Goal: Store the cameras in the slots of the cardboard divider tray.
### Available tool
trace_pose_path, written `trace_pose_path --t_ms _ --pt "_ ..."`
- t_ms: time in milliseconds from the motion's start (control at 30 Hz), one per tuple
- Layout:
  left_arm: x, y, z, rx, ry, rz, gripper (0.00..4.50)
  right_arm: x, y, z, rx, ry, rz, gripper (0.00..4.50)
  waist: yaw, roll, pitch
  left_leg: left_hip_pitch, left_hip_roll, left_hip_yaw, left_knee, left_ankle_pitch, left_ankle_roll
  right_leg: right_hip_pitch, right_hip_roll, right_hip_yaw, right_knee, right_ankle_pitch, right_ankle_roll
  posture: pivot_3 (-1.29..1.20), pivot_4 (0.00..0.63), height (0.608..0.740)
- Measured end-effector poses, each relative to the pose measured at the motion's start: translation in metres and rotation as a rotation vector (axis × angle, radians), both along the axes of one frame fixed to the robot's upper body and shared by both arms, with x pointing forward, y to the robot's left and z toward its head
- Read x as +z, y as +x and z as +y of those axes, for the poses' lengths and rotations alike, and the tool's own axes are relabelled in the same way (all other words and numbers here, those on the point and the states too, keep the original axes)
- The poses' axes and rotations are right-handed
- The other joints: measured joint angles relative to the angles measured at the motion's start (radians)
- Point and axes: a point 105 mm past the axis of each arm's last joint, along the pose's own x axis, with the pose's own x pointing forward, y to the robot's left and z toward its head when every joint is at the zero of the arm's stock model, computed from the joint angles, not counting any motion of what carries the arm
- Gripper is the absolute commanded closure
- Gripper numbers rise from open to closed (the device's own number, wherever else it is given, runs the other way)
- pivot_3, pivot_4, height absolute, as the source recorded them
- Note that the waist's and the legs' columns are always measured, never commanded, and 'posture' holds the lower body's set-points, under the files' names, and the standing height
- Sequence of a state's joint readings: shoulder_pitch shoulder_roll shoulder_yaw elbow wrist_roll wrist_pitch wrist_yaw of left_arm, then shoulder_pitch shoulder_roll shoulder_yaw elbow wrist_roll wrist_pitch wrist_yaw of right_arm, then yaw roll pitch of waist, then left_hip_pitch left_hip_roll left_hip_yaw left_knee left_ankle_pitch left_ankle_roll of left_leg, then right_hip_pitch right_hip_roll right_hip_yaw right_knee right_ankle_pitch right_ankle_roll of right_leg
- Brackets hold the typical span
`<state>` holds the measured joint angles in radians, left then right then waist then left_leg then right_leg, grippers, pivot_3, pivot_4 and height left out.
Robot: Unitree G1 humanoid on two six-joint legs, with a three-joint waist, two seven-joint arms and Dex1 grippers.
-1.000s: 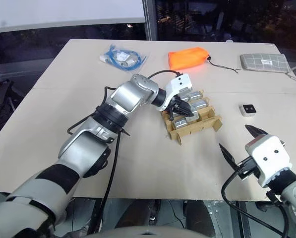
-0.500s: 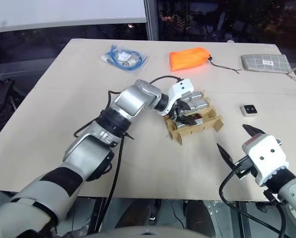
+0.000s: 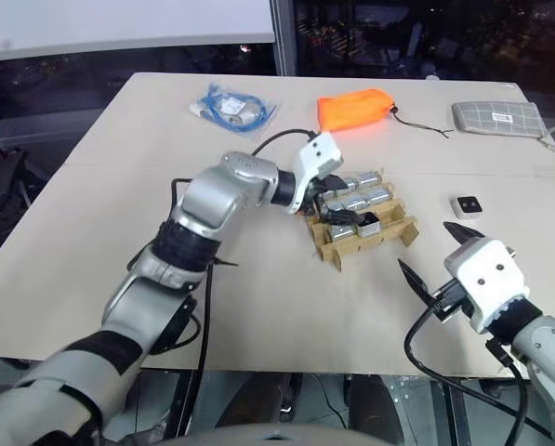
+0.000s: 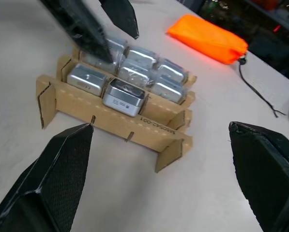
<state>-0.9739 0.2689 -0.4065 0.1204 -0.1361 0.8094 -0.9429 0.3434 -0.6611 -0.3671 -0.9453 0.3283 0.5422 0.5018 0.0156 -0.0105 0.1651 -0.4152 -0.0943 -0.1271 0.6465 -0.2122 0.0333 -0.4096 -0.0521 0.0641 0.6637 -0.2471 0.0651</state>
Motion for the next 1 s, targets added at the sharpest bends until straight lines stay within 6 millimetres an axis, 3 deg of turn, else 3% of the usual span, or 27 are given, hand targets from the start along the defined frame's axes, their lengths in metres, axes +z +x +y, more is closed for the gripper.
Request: trace_pose_path --t_ms 167,267,367,467,600,733,1000 --pt "-0.007 -0.006 -0.003 0.006 -0.041 -0.110 0.04 -0.003 0.006 0.007 0.040 -0.036 0.004 0.01 -0.006 0.000 0.000 0.000 0.000 0.001 0.000 0.000 0.000 0.000 0.000 0.001 0.000 0.000 0.000 0.00 0.150 0.740" --pt "0.002 -0.010 0.009 0.029 -0.213 -0.154 0.04 -0.012 0.014 0.016 0.085 -0.099 0.009 0.01 -0.013 0.001 0.000 0.001 0.001 0.001 0.000 0.000 0.000 0.000 0.001 0.001 0.001 0.000 0.000 0.00 0.150 0.740" --pt "0.010 -0.015 0.043 0.057 -0.357 -0.150 0.04 -0.017 0.032 0.025 0.134 -0.164 -0.024 0.01 -0.026 0.001 -0.001 0.001 0.001 0.002 0.000 0.000 0.000 0.000 0.001 0.001 0.001 0.000 0.000 0.00 0.150 0.740" --pt "0.015 -0.034 0.079 0.035 -0.455 -0.061 0.04 -0.019 0.050 0.028 0.164 -0.217 -0.050 0.01 -0.027 0.001 0.000 0.001 0.001 0.002 0.000 0.000 0.000 0.000 0.001 0.001 0.000 0.000 0.000 0.00 0.150 0.740" --pt "0.012 -0.053 0.109 0.049 -0.498 0.015 0.04 -0.021 0.062 0.028 0.205 -0.276 -0.064 0.01 -0.019 0.001 0.000 0.001 0.001 0.000 0.000 0.000 0.000 0.000 0.000 0.000 0.000 0.000 0.000 0.00 0.150 0.740" --pt "-0.005 -0.073 0.132 0.093 -0.471 0.043 0.04 -0.027 0.074 0.029 0.268 -0.336 -0.067 0.01 -0.024 0.001 0.000 0.001 0.001 0.001 0.000 0.000 0.000 0.000 0.000 0.000 0.000 0.000 -0.001 0.00 0.150 0.740" --pt "-0.011 -0.097 0.140 0.088 -0.463 0.021 0.04 -0.027 0.092 0.031 0.315 -0.388 -0.094 0.01 -0.024 0.001 0.000 0.001 0.001 0.001 -0.001 -0.001 0.001 0.000 0.000 0.000 0.000 0.000 -0.001 0.00 0.150 0.740"
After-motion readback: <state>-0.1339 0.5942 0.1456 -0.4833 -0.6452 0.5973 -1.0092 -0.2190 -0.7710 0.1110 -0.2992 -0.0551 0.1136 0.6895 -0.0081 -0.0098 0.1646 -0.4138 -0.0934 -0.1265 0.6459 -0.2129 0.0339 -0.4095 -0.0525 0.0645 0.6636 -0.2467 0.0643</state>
